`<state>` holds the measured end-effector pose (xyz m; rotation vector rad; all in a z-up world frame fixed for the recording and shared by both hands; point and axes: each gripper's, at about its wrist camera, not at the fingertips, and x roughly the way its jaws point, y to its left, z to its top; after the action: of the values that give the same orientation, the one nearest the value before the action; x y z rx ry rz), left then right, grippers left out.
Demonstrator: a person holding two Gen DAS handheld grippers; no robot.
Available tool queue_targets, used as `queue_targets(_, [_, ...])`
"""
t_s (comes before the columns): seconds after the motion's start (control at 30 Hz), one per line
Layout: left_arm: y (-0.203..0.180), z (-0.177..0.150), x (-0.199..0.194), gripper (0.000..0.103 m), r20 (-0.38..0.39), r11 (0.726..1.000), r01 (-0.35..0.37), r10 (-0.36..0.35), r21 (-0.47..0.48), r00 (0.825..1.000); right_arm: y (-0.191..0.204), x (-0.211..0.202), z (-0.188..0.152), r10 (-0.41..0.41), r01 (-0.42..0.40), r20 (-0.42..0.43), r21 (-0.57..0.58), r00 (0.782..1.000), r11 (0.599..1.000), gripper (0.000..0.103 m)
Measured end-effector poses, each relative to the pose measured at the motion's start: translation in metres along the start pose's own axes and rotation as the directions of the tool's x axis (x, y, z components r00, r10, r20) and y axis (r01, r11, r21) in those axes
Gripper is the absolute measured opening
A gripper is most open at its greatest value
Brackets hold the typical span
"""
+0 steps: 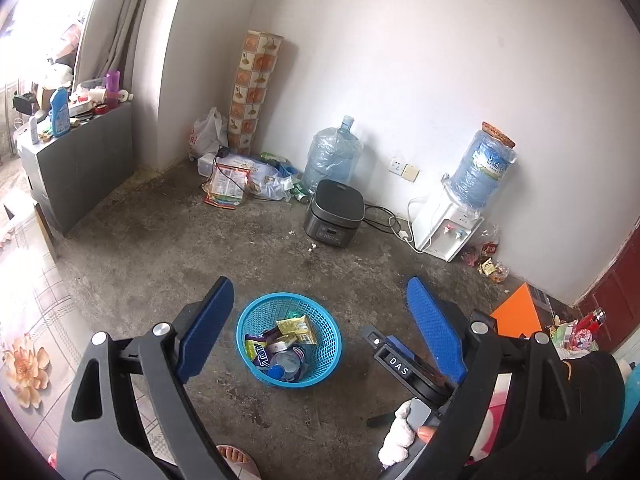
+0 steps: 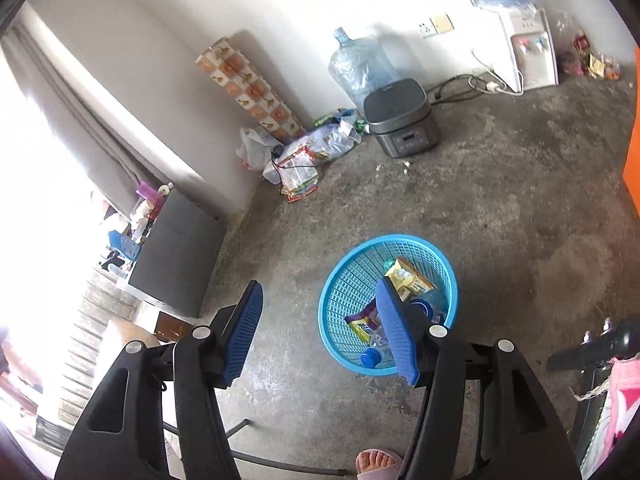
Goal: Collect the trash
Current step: 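Move both grippers back over the red wrapper and red-white bag on the table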
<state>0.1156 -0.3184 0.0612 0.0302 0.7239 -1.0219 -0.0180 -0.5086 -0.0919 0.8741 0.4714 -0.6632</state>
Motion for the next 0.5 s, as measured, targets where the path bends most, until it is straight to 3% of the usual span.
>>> queue_targets(0.2, [0.028,-0.011,-0.08,0.091,0.118,0.992,-0.122,0.126,-0.044,0.985,0.06,-0.049,-0.006,0.031,-0.013,0.087,-0.204,0.996,0.979,0.082])
queue_targets(0.37, [0.062,-0.026,-0.138,0.092,0.18,0.969,-0.221,0.237,-0.108,0.955,0.098,-0.076,-0.02,0.06,-0.013,0.128,-0.34,0.99,0.94,0.096])
queue_targets(0.5, [0.09,-0.039,-0.175,0.092,0.205,0.942,-0.299,0.326,-0.151,0.923,0.122,-0.087,-0.031,0.061,0.003,0.139,-0.423,0.988,0.906,0.096])
